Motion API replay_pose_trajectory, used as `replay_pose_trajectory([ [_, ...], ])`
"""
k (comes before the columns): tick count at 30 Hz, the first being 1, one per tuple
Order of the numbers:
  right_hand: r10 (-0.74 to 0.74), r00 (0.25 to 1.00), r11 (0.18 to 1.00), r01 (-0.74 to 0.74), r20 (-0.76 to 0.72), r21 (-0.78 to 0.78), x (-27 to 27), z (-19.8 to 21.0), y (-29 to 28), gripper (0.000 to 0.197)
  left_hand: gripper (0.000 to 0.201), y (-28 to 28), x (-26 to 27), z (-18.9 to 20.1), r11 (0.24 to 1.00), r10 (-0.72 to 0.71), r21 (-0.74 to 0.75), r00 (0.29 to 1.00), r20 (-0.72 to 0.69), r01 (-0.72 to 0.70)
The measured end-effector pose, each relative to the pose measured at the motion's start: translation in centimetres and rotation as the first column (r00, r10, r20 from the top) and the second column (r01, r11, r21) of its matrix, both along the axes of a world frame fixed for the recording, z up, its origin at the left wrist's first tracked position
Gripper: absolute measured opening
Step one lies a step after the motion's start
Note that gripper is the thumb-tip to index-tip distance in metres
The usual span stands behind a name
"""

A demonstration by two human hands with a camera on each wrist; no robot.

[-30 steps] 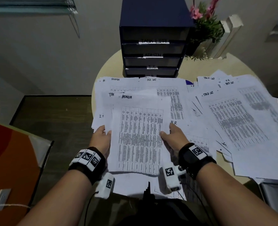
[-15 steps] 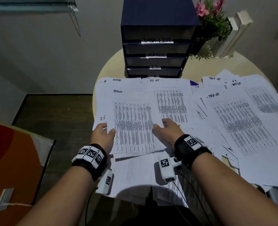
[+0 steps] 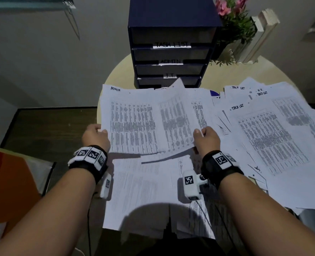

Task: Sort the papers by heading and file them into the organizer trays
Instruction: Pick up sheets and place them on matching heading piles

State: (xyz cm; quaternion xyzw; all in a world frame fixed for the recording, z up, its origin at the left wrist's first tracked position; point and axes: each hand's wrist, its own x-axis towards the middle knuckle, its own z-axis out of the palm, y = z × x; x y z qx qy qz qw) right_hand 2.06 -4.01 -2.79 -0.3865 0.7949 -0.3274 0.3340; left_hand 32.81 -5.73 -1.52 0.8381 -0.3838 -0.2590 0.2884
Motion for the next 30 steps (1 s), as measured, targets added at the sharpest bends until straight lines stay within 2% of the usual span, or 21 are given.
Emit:
replay_pose_trajectory([
  [4, -0.100, 0.992, 0.993, 0.105, -0.081, 0.048, -3.5, -0.6, 0.4, 0.019, 0.029, -2.1, 0.7, -0.2, 1.000, -0.021, -0.021, 1.000, 0.001, 0.021],
  [6, -0.120, 0.987, 0.988, 0.129, -0.107, 0.087, -4.6, -0.9, 0.7, 0.026, 0.024, -2.7, 0.8, -0.8, 0.999, -0.051, -0.007, 0.998, 0.029, 0.051],
  [12, -0.105, 0.979, 0.976, 0.135, -0.174, 0.172, -5.4, -0.8, 0.0, 0.041, 0.034, -3.4, -0.3, -1.6, 0.975, -0.198, 0.102, 0.980, 0.008, 0.196],
  [14, -0.025, 0.939, 0.973, 0.101, -0.343, 0.206, -5.0, -0.4, -0.3, 0.044, 0.033, -3.2, -0.2, -1.8, 0.973, -0.208, 0.103, 0.978, 0.011, 0.206],
  [17, 0.174, 0.797, 0.979, -0.075, -0.579, 0.190, -3.8, 0.2, 0.3, 0.044, 0.020, -2.5, 0.1, -2.1, 0.956, -0.282, 0.087, 0.959, 0.019, 0.280],
  [19, 0.385, 0.705, 0.922, -0.271, -0.595, 0.275, -2.9, -0.1, 1.1, 0.045, 0.030, -1.6, 0.3, -1.8, 0.958, -0.274, 0.080, 0.961, -0.042, 0.277],
  [20, 0.491, 0.658, 0.871, -0.355, -0.570, 0.341, -2.5, -0.5, 1.3, 0.048, 0.047, -1.0, 0.5, -1.6, 0.965, -0.235, 0.102, 0.970, -0.068, 0.241],
  [22, 0.637, 0.597, 0.769, -0.450, -0.487, 0.454, -2.3, -1.4, 1.4, 0.055, 0.066, 0.5, 1.1, -1.8, 0.966, -0.171, 0.178, 0.981, -0.092, 0.185],
  [23, 0.669, 0.589, 0.740, -0.468, -0.454, 0.484, -2.3, -1.7, 1.2, 0.057, 0.071, 1.5, 1.3, -1.9, 0.957, -0.144, 0.238, 0.984, -0.104, 0.166],
  [25, 0.671, 0.604, 0.739, -0.490, -0.431, 0.463, -2.4, -1.8, 1.0, 0.059, 0.078, 3.3, 2.0, -2.7, 0.928, -0.102, 0.344, 0.985, -0.136, 0.143],
  [28, 0.561, 0.670, 0.828, -0.465, -0.487, 0.314, -3.1, -0.8, 2.2, 0.050, 0.081, 6.3, 2.8, -3.6, 0.874, -0.080, 0.453, 0.971, -0.226, 0.178],
  [30, 0.476, 0.727, 0.879, -0.386, -0.495, 0.279, -4.0, -0.1, 4.1, 0.041, 0.074, 8.1, 3.2, -4.4, 0.844, -0.110, 0.488, 0.963, -0.247, 0.222],
])
